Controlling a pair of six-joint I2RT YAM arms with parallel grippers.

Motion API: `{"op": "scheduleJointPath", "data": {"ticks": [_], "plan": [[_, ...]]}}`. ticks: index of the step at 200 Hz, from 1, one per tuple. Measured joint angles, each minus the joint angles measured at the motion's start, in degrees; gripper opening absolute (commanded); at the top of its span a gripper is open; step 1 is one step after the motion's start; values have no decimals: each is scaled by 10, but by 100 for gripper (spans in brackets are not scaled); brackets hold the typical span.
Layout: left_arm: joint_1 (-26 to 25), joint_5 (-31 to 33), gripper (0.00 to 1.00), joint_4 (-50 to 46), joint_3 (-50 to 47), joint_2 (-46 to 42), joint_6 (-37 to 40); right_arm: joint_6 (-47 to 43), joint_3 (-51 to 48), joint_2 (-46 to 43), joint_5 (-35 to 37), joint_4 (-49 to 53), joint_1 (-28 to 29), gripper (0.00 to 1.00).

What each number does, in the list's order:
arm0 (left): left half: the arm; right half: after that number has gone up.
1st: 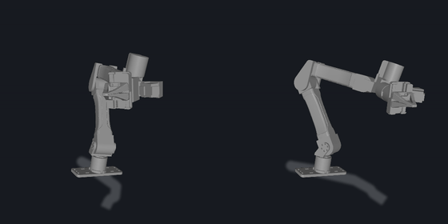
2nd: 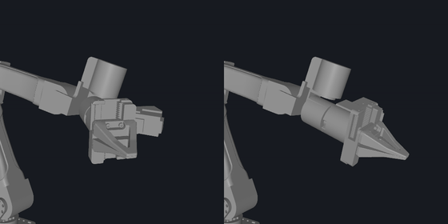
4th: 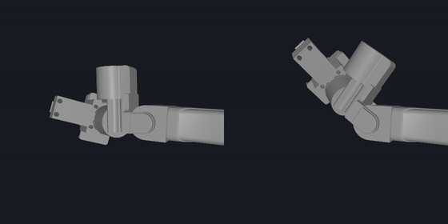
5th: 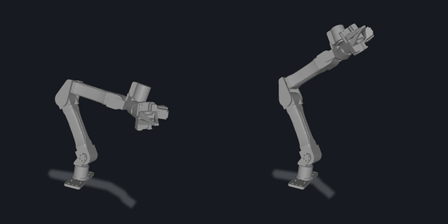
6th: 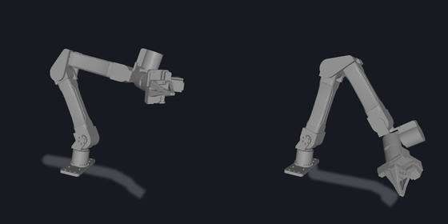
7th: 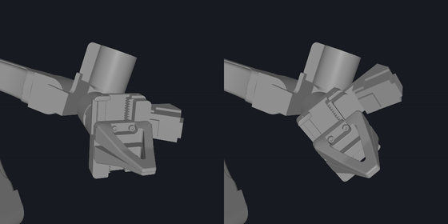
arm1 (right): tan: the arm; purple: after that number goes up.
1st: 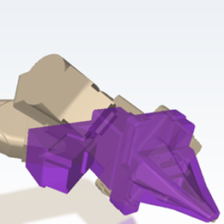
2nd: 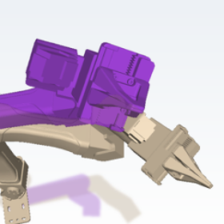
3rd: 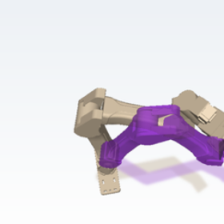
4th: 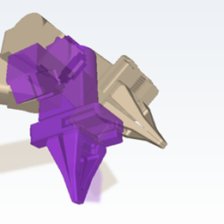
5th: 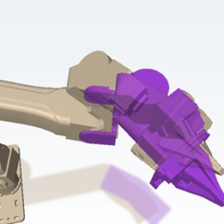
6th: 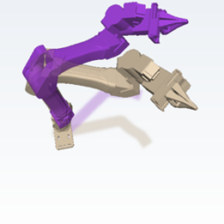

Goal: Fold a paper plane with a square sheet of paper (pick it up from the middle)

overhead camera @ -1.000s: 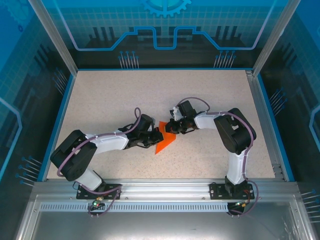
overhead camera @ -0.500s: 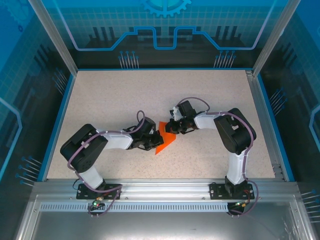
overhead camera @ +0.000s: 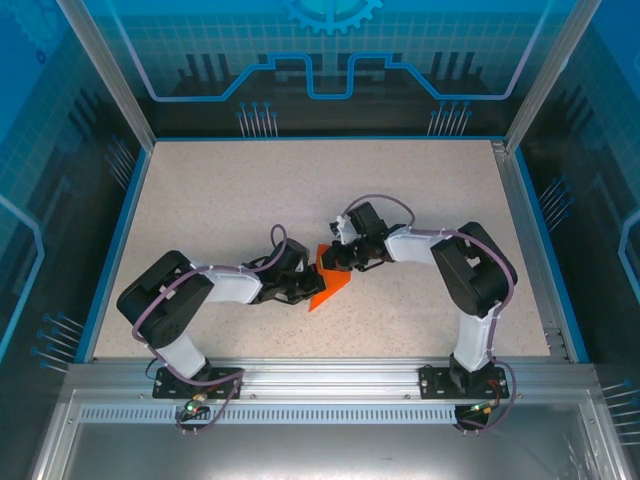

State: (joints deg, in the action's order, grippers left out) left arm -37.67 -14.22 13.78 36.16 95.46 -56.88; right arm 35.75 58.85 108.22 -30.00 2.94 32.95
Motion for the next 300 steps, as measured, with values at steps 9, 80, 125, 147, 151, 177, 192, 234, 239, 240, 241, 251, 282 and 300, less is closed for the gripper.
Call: {"op": "scheduleJointPath", "data": {"ticks": [9, 80, 125, 147, 151, 177, 192, 234, 239, 240, 241, 251, 282, 300], "plan": [[0, 0, 0, 0, 0, 0, 0, 0, 0, 2, 5, 1, 1, 4], [-1, -6, 4, -10, -2, -5, 2, 0, -7, 23, 45, 2, -2, 0], [-7, -24, 7, -36, -18, -29, 18, 0, -7, 24, 41, 0, -4, 0], [-9, -31, 8, -47, -36, -49, 23, 0, -7, 24, 41, 0, -4, 0], [-9, -32, 8, -48, -39, -53, 24, 0, -7, 24, 41, 0, -4, 0], [-10, -37, 9, -57, -53, -70, 30, 0, -8, 24, 41, 0, -4, 0], [-10, -38, 9, -60, -54, -71, 32, 0, -8, 24, 41, -1, -4, 0], [-10, -41, 9, -64, -59, -76, 41, 0, -12, 24, 41, -8, -4, 0], [-10, -42, 9, -64, -61, -78, 43, 0, -12, 24, 41, -8, -4, 0], [-10, -42, 9, -64, -62, -78, 43, 0, -12, 24, 41, -9, -4, 0], [-10, -42, 9, -64, -62, -79, 43, 0, -12, 24, 40, -9, -4, 0], [-10, -43, 8, -64, -66, -82, 44, 0, -13, 24, 41, -10, -4, 0], [-10, -47, 8, -57, -73, -83, 45, 0, -14, 24, 40, -11, -4, 0], [-10, -47, 8, -50, -81, -88, 45, 0, -14, 24, 40, -11, -4, 0]]}}
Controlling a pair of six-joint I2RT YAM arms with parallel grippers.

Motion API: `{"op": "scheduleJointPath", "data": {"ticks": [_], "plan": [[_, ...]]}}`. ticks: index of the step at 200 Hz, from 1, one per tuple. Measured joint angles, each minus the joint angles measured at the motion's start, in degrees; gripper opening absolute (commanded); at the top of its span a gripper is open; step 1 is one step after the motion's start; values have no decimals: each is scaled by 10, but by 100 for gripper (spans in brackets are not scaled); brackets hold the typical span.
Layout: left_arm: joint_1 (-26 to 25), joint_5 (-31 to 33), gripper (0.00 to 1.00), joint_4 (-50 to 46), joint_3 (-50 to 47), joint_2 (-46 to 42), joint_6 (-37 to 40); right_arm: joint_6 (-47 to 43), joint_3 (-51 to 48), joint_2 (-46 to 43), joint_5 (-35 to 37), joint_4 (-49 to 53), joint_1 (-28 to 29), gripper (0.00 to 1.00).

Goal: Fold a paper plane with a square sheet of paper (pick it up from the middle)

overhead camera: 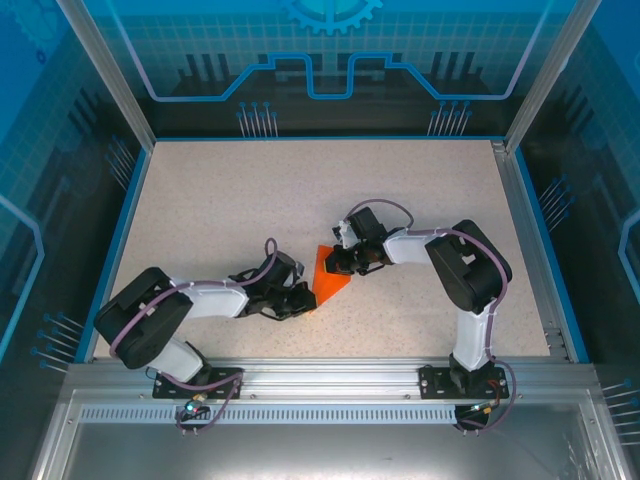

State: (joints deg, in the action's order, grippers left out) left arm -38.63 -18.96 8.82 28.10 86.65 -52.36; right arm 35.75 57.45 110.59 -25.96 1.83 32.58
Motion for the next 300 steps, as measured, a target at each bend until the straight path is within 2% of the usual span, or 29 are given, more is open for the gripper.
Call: {"op": "scheduleJointPath", "data": {"ticks": [58, 103, 134, 165, 185, 228, 264, 300], "plan": [[-1, -1, 7, -12, -20, -27, 0, 0, 0, 0, -1, 0, 0, 0], [-4, 2, 8, -103, -29, -82, 4, 0, 0, 0, -2, 0, 0, 0], [-6, 21, 14, -180, -31, -148, 9, 0, 0, 0, -2, -1, 0, 0], [7, 31, 18, -189, -18, -186, 16, 0, 0, 0, -2, -1, 0, 0], [18, 33, 17, -179, 17, -159, 19, 0, 0, 0, -2, -1, 0, 0], [21, 26, 13, -102, 116, -35, 30, 3, 0, 0, -2, -1, 0, 0], [21, 15, 7, -73, 143, 50, 32, 7, 0, 0, -2, -1, 0, 0], [21, 16, 3, -75, 146, 96, 32, 9, 0, 0, -2, -1, 0, 0]]}}
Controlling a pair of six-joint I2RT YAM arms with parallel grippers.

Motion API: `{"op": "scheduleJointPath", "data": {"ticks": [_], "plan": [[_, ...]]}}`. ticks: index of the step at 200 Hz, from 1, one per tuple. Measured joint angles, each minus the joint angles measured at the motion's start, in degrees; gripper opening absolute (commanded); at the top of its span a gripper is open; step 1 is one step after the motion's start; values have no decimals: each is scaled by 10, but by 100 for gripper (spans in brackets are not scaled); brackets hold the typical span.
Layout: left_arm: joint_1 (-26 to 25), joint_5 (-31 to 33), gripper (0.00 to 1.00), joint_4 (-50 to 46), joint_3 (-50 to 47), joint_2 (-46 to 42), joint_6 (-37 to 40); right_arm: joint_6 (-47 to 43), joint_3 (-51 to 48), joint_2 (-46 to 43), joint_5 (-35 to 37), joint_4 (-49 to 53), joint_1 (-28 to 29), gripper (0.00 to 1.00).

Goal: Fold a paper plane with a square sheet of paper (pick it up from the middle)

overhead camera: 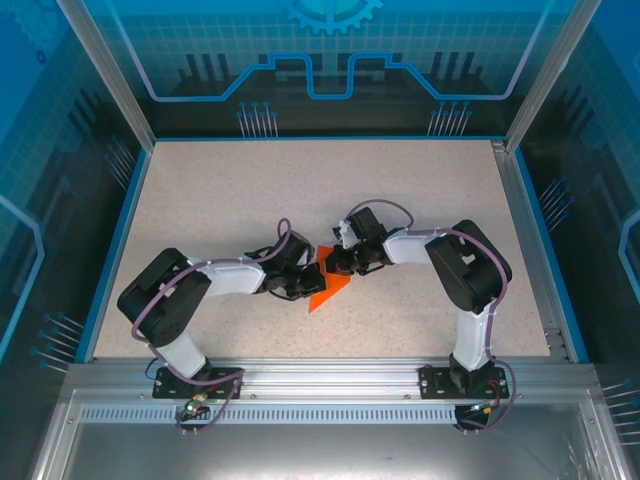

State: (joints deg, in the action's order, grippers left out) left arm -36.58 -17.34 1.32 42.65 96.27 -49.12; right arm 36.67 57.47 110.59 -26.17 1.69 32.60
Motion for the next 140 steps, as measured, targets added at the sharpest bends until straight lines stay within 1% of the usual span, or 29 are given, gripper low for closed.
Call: {"op": "scheduleJointPath", "data": {"ticks": [25, 90, 114, 140], "plan": [[0, 0, 0, 1, 0, 8, 0, 0, 2, 0, 0, 2, 0, 1], [0, -4, 0, 38, -17, 9, 0, -1, 6, -13, 6, 12, 0, 5], [0, -4, 0, 41, -18, 9, 0, -1, 2, -36, 3, 6, 3, 5], [0, -5, 0, 44, -18, 10, 0, 0, 0, -37, 7, -1, 11, 2]]}}
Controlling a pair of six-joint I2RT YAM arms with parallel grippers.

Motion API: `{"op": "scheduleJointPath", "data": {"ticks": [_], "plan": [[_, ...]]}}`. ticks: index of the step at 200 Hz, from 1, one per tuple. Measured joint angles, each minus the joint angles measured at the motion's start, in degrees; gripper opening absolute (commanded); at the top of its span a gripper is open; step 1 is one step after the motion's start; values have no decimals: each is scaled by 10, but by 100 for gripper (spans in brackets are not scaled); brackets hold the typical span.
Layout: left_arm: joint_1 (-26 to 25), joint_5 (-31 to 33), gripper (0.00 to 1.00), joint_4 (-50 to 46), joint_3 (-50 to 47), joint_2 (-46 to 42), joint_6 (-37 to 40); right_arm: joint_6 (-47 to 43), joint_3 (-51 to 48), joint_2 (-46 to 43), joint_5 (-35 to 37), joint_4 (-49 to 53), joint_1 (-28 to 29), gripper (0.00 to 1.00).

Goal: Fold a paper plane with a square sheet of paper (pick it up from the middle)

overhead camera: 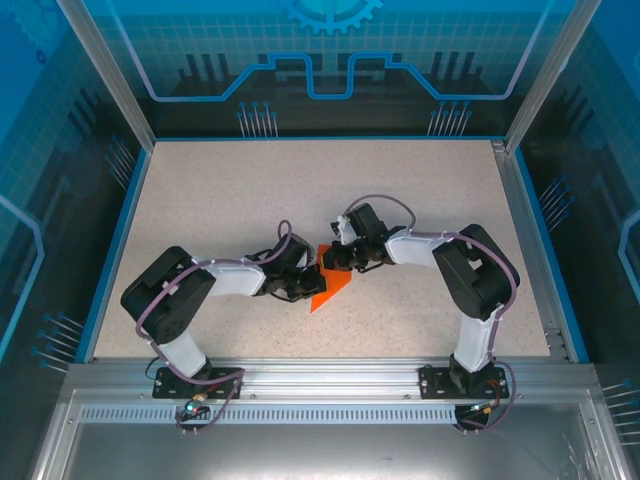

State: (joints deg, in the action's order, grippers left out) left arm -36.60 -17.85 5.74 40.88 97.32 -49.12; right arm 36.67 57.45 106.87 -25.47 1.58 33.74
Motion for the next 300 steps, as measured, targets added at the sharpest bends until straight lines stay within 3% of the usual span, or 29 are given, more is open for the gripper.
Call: {"op": "scheduleJointPath", "data": {"ticks": [36, 95, 138, 176, 263, 300], "plan": [[-1, 0, 0, 2, 0, 1, 0, 14, -23, 17, 15, -22, -4, 1], [-1, 0, 0, 20, -1, 7, 0, 24, -31, 31, -26, -54, -44, 2], [-2, 0, 0, 35, -7, 8, 0, 23, 1, 50, -23, -42, -97, 3], [-4, 2, 0, 51, -8, 13, 0, 23, 23, 65, -37, -29, -111, 4], [-4, 2, 0, 53, -9, 13, 0, -17, 68, 67, 45, 14, -146, 8], [-7, 5, 0, 45, -3, 13, 0, -32, 64, 12, 57, 51, -145, 16]]}}
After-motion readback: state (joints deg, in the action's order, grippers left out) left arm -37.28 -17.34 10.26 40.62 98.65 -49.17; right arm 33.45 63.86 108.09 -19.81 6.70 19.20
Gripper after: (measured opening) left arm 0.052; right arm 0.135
